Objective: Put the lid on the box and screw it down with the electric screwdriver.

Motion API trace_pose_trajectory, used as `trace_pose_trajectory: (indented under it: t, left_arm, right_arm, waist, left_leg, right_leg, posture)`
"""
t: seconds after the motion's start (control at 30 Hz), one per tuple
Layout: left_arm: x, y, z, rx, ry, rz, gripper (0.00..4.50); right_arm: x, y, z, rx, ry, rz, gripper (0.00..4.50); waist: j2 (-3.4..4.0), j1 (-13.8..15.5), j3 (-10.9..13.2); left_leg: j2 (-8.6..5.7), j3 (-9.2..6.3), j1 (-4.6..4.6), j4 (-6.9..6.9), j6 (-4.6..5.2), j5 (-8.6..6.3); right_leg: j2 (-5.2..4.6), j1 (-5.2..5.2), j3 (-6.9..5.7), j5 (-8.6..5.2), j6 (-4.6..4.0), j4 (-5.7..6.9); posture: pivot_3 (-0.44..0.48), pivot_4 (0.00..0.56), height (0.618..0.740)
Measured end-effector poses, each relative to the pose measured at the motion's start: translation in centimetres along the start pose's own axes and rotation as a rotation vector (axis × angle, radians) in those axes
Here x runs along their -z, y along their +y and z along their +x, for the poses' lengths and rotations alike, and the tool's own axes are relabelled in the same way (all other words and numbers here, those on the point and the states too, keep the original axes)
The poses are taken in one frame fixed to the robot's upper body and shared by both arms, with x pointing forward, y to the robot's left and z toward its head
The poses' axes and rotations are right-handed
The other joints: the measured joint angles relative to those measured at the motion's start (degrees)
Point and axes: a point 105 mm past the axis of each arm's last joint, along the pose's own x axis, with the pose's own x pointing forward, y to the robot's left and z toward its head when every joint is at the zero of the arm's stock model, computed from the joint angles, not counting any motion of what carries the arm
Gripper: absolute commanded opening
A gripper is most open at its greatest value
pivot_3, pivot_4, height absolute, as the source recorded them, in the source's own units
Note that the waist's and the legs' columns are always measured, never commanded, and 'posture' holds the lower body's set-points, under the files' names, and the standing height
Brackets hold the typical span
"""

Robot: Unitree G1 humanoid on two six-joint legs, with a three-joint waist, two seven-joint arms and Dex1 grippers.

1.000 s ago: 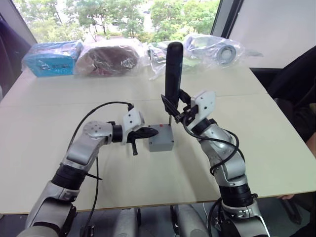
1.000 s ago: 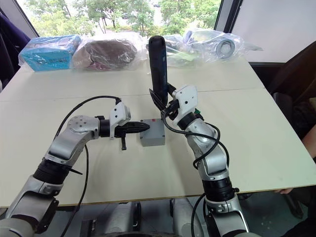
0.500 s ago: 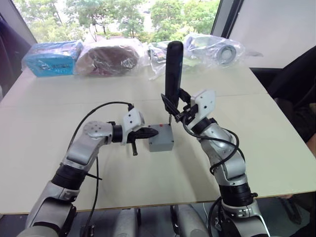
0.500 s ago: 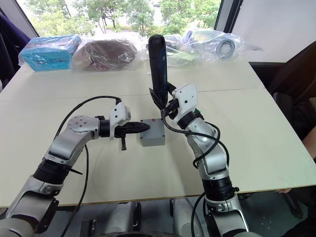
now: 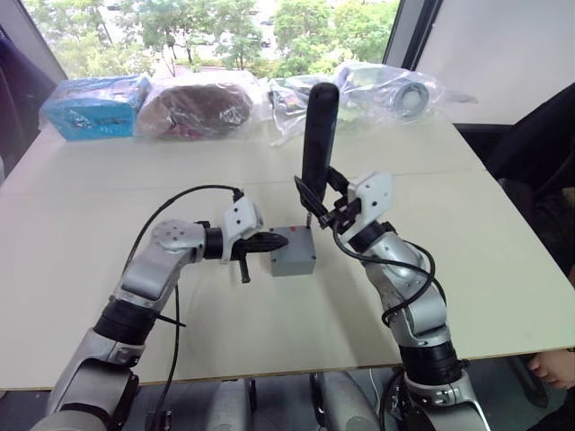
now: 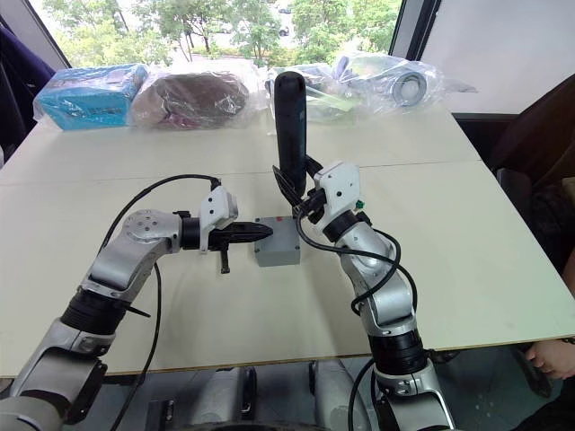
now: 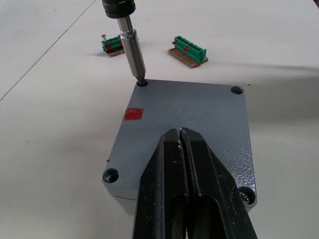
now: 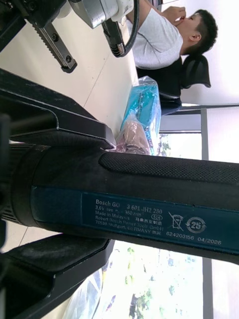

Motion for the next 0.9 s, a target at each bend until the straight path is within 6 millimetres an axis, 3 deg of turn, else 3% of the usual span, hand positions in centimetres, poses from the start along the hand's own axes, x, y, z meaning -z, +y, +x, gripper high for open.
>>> trace_pose_trajectory:
  t: [0.63, 0.8, 0.9]
  left_arm:
    - [1.0, -0.4, 0.2, 0.018, 0.041, -0.004, 0.00]
    - [1.5, -0.4, 0.2, 0.017, 0.051, -0.006, 0.00]
    - [1.9, -0.6, 0.3, 0.023, 0.063, -0.015, 0.00]
  right_arm:
    - [1.4, 1.1, -0.8, -0.050, 0.158, -0.024, 1.85]
    - [1.7, 1.4, -0.9, -0.055, 0.201, -0.018, 1.85]
    - [2.1, 1.4, -1.0, -0.052, 0.237, -0.002, 1.85]
  waist:
    - [-0.42, -0.1, -1.7]
    - [-0.57, -0.1, -2.1]
    - [-0.55, -0.3, -2.6]
  left_leg:
    - [0.03, 0.00, 0.36, -0.16, 0.00, -0.01]
    - [0.04, 0.04, 0.90, -0.44, -0.01, -0.02]
    - [0.12, -0.03, 1.53, -1.08, -0.03, -0.03]
  right_leg:
    - [0.01, 0.29, 0.01, -0.26, 0.05, -0.09]
    - [-0.01, 0.68, 0.05, -0.31, 0.01, -0.21]
    - [0.01, 1.29, 0.05, -0.32, 0.00, -0.93]
  posture:
    - [0.000, 0.150, 0.740]
    - [0.000, 0.150, 0.740]
    - [0.000, 0.150, 0.740]
